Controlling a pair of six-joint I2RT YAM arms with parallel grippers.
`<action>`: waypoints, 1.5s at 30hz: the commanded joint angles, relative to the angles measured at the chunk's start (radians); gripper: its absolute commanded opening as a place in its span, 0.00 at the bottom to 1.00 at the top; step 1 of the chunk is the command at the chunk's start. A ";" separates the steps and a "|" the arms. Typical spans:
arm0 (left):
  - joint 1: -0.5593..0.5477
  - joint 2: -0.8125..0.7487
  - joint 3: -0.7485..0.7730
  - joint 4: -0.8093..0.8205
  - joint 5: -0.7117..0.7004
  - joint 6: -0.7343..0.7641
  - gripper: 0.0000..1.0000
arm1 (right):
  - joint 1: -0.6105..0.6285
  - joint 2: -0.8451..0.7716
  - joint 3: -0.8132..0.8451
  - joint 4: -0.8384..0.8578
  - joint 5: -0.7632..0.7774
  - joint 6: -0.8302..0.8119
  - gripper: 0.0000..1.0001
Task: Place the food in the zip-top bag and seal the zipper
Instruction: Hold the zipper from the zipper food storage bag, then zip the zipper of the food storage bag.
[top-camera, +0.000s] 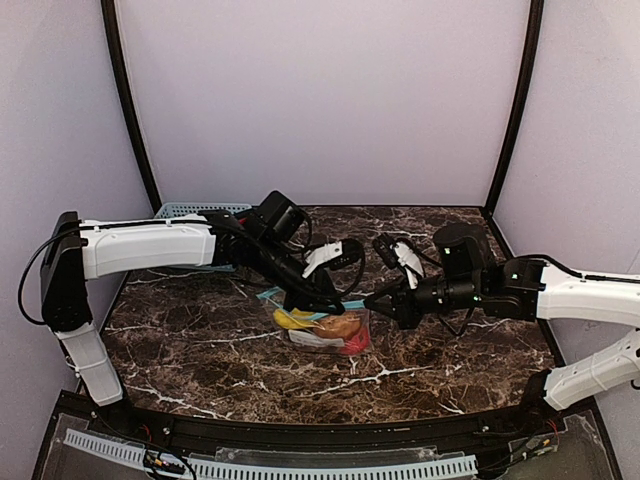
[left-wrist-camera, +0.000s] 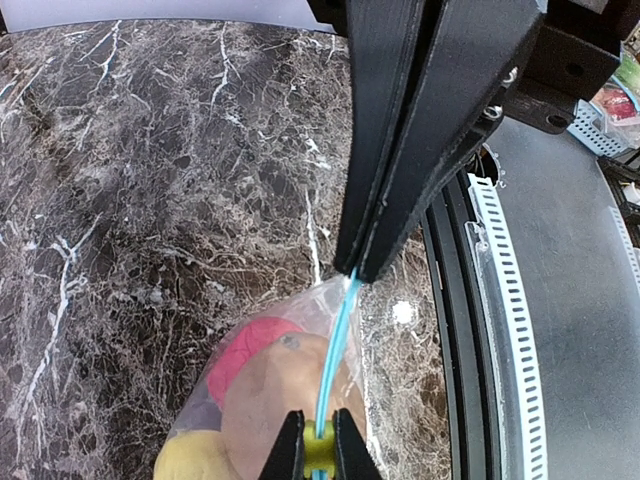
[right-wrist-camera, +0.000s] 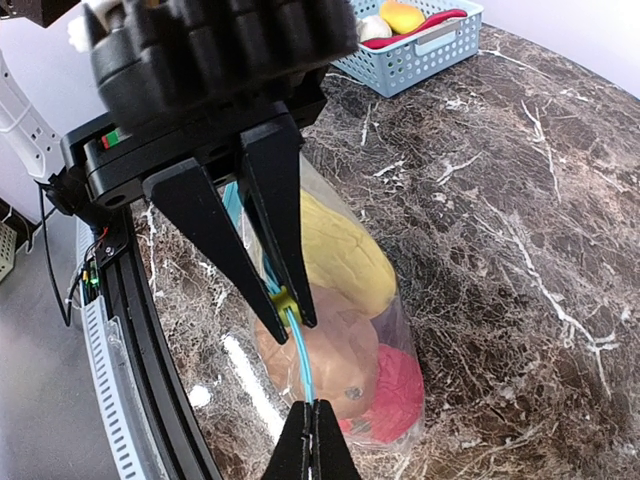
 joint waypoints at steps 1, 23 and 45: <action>0.007 -0.043 -0.010 -0.033 0.003 0.007 0.01 | -0.004 0.003 0.015 0.008 0.088 0.021 0.00; 0.043 -0.086 -0.061 -0.045 -0.019 -0.001 0.01 | -0.005 -0.055 0.000 -0.072 0.436 0.084 0.00; 0.070 -0.126 -0.132 -0.034 -0.022 -0.015 0.01 | -0.060 -0.024 0.031 -0.136 0.474 0.173 0.00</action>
